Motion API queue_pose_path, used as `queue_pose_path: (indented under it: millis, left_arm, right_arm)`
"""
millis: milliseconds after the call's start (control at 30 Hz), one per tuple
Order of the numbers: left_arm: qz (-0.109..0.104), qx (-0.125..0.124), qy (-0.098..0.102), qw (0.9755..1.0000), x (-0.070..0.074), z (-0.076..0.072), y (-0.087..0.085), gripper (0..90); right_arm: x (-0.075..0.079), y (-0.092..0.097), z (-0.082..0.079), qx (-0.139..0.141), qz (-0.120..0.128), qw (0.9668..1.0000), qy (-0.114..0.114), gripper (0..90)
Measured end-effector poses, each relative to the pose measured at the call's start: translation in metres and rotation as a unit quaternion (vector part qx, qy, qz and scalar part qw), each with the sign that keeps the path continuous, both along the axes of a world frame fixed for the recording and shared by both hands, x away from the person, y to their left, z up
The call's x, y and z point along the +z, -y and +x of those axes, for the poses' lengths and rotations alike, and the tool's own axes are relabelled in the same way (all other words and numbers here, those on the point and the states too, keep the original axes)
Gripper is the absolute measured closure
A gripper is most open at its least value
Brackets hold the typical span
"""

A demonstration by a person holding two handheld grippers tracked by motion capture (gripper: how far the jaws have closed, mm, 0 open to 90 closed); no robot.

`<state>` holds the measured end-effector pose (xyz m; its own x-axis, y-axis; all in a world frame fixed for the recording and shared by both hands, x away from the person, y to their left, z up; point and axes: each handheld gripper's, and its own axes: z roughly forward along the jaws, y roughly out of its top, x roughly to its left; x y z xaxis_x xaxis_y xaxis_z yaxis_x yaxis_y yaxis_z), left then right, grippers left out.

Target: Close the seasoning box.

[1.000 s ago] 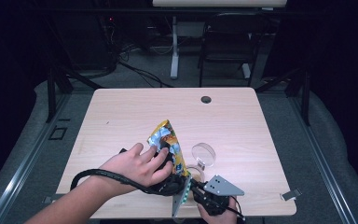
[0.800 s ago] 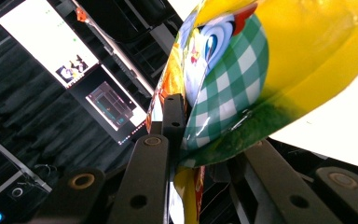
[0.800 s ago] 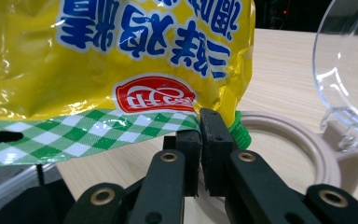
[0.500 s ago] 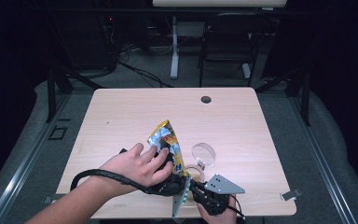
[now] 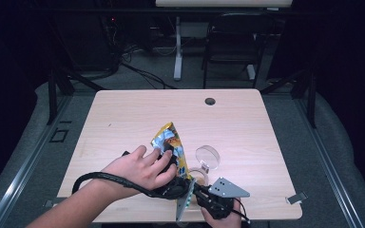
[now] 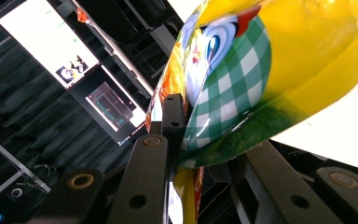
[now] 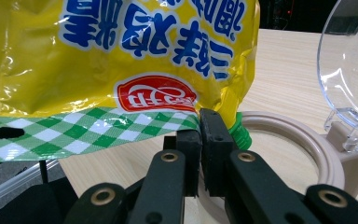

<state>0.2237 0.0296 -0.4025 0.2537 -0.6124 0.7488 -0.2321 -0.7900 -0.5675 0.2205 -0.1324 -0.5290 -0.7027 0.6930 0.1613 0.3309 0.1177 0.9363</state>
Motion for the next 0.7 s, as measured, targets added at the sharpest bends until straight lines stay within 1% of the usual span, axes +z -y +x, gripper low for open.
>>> queue_pose_path:
  millis: [233, 367, 567, 600, 633, 700]
  left_arm:
    - [-0.001, 0.000, 0.000, 1.0000, -0.0008, 0.0004, -0.0001, 79.8]
    - [-0.001, 0.000, 0.000, 1.0000, -0.0010, 0.0004, -0.0002, 79.8]
    - [-0.001, 0.000, 0.001, 1.0000, -0.0013, 0.0003, -0.0004, 79.8]
    - [-0.001, 0.000, 0.001, 1.0000, -0.0013, 0.0003, -0.0004, 79.9]
    - [-0.001, 0.000, 0.001, 1.0000, -0.0014, 0.0003, -0.0004, 79.9]
    - [-0.002, 0.001, 0.001, 1.0000, -0.0015, 0.0003, -0.0004, 79.8]
  right_arm:
    - [0.0000, 0.0005, 0.0002, 0.001, -0.003, 1.0000, -0.001, 87.1]
    - [-0.0004, 0.0000, 0.0002, 0.000, 0.000, 1.0000, 0.000, 87.1]
    - [0.0000, 0.0007, 0.0003, 0.000, -0.005, 1.0000, 0.000, 87.2]
    - [-0.0003, 0.0003, 0.0004, 0.000, -0.001, 1.0000, -0.001, 87.1]
    - [0.0000, 0.0008, 0.0004, 0.000, -0.005, 1.0000, -0.001, 87.2]
    - [0.0000, 0.0009, 0.0003, 0.000, -0.006, 1.0000, -0.001, 87.1]
